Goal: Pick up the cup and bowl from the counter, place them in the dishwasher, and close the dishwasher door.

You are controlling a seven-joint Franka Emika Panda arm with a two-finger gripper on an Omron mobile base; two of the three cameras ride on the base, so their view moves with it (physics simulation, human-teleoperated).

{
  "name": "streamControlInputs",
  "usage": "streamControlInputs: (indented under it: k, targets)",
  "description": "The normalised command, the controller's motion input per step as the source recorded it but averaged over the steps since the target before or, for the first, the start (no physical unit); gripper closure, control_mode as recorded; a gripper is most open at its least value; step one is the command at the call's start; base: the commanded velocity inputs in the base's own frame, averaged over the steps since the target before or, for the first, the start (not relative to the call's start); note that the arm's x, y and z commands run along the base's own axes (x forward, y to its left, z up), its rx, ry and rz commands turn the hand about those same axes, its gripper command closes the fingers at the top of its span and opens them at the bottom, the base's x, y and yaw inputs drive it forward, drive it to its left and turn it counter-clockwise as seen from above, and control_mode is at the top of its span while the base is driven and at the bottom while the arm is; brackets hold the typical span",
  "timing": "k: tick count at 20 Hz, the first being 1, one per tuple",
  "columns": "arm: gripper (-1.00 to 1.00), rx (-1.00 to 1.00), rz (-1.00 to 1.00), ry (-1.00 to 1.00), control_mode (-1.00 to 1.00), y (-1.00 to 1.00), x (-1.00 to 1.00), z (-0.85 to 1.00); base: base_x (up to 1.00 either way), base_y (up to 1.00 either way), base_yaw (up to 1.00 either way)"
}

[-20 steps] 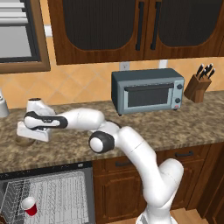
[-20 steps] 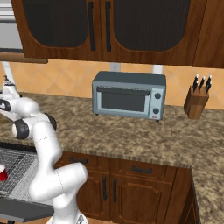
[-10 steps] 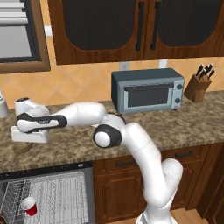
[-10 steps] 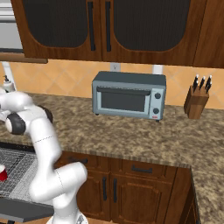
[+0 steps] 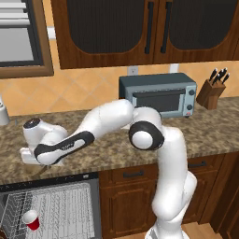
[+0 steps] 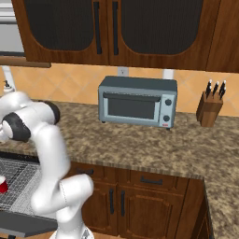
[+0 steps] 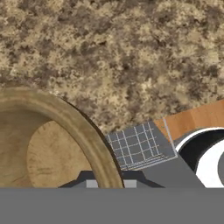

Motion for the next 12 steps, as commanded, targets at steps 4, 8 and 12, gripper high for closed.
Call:
streamControlInputs:
  k: [4,8,12]
  targets:
    - [1.0,0.11,0.0,-0.07,-1.0,-0.61,-0.98,0.04,0.0,0.0,0.0]
    - [1.0,0.09,0.0,0.02,-1.0,-0.35,-0.52,0.13,0.0,0.0,0.0]
    - [1.0,0.05,0.0,0.11,-1.0,-0.27,-0.46,0.06,0.0,0.0,0.0]
